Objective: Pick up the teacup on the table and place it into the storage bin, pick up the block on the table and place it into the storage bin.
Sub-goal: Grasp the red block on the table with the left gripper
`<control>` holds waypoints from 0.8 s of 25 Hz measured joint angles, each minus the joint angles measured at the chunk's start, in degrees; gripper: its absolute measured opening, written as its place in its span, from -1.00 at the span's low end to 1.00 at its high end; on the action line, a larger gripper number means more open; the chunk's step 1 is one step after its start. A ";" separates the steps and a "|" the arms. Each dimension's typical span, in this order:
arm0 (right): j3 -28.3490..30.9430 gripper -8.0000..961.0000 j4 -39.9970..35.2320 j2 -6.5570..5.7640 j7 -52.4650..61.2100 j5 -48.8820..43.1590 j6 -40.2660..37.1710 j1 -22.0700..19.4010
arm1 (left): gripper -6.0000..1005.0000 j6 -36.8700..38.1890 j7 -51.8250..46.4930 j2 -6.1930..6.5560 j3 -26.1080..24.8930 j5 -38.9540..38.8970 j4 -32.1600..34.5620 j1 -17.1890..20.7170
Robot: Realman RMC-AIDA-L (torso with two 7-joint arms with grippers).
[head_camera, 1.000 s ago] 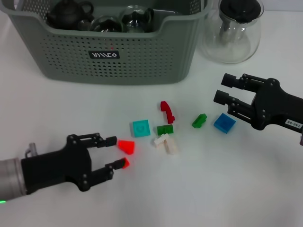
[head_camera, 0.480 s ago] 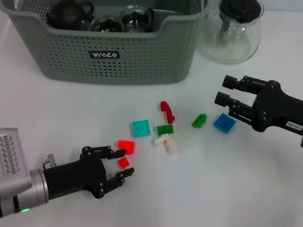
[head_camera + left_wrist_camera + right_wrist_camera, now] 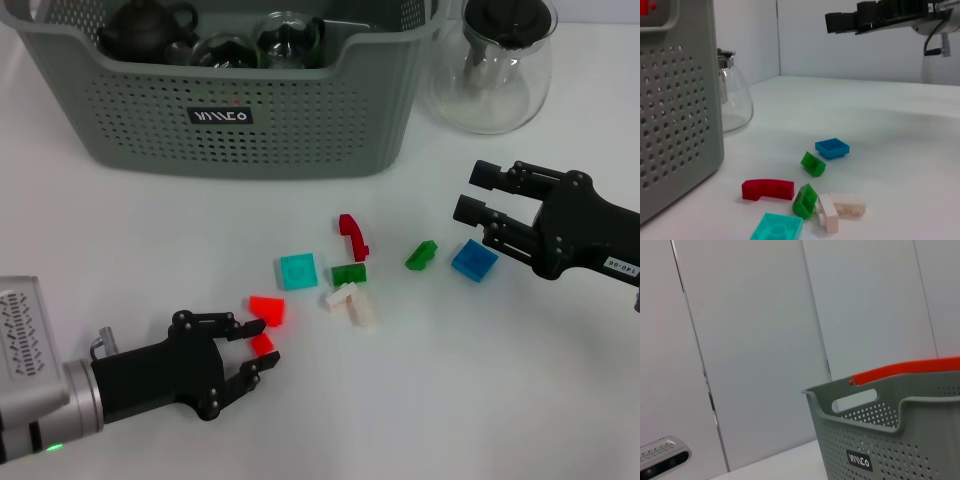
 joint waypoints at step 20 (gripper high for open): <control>0.00 0.06 0.00 -0.09 0.00 -0.01 -0.01 -0.22 | -0.38 -2.08 0.09 0.00 0.00 -0.14 -1.17 -0.25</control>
